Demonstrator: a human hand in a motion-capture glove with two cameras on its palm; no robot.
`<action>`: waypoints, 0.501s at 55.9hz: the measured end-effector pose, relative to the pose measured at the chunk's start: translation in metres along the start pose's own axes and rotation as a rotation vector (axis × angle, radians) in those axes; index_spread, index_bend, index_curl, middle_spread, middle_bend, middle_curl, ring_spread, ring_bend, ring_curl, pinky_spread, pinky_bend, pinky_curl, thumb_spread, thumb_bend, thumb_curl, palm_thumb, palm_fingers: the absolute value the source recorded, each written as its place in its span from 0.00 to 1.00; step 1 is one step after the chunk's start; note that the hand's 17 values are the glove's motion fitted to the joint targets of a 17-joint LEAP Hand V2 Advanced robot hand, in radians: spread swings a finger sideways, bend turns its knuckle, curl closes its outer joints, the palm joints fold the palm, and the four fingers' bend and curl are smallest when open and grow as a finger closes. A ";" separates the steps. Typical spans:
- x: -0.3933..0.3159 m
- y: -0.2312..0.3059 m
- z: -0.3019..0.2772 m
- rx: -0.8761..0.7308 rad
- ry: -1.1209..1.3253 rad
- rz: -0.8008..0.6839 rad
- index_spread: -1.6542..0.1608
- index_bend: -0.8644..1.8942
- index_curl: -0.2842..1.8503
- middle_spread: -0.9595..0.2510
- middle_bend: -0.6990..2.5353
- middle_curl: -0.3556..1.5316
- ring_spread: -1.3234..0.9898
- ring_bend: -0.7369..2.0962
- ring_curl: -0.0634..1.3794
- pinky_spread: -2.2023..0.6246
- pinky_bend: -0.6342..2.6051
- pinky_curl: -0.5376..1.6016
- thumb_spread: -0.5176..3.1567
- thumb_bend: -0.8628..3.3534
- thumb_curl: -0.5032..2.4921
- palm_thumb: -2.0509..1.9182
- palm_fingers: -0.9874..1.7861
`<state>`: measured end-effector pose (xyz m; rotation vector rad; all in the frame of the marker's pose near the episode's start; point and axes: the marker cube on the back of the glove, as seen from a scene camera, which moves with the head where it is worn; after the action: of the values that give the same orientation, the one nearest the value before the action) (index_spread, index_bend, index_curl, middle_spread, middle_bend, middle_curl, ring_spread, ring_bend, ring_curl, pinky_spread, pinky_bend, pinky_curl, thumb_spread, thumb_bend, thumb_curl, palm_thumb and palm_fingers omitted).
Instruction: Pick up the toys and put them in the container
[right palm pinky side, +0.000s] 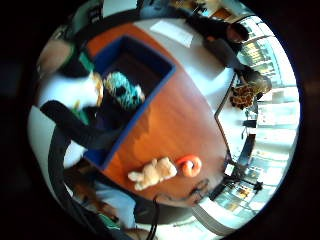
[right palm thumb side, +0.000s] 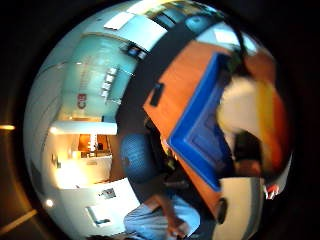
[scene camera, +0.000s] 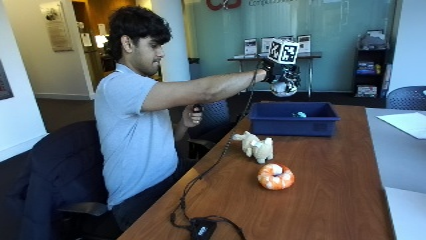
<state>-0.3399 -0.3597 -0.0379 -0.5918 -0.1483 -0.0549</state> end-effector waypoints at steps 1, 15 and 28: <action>0.000 0.000 0.002 -0.027 0.009 0.012 0.78 0.33 0.38 0.79 0.27 0.45 0.51 0.51 0.34 0.66 0.52 0.45 0.55 0.31 0.37 0.70 0.58; 0.038 0.010 0.006 -0.081 -0.021 0.069 0.74 0.36 0.32 0.83 0.27 0.40 0.56 0.47 0.29 0.71 0.61 0.46 0.53 0.22 0.29 0.52 0.38; 0.111 0.054 -0.007 -0.075 -0.038 0.134 0.73 0.38 0.31 0.84 0.28 0.39 0.57 0.48 0.29 0.75 0.59 0.44 0.52 0.20 0.28 0.51 0.38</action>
<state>-0.2244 -0.3202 -0.0565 -0.6762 -0.1438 0.0815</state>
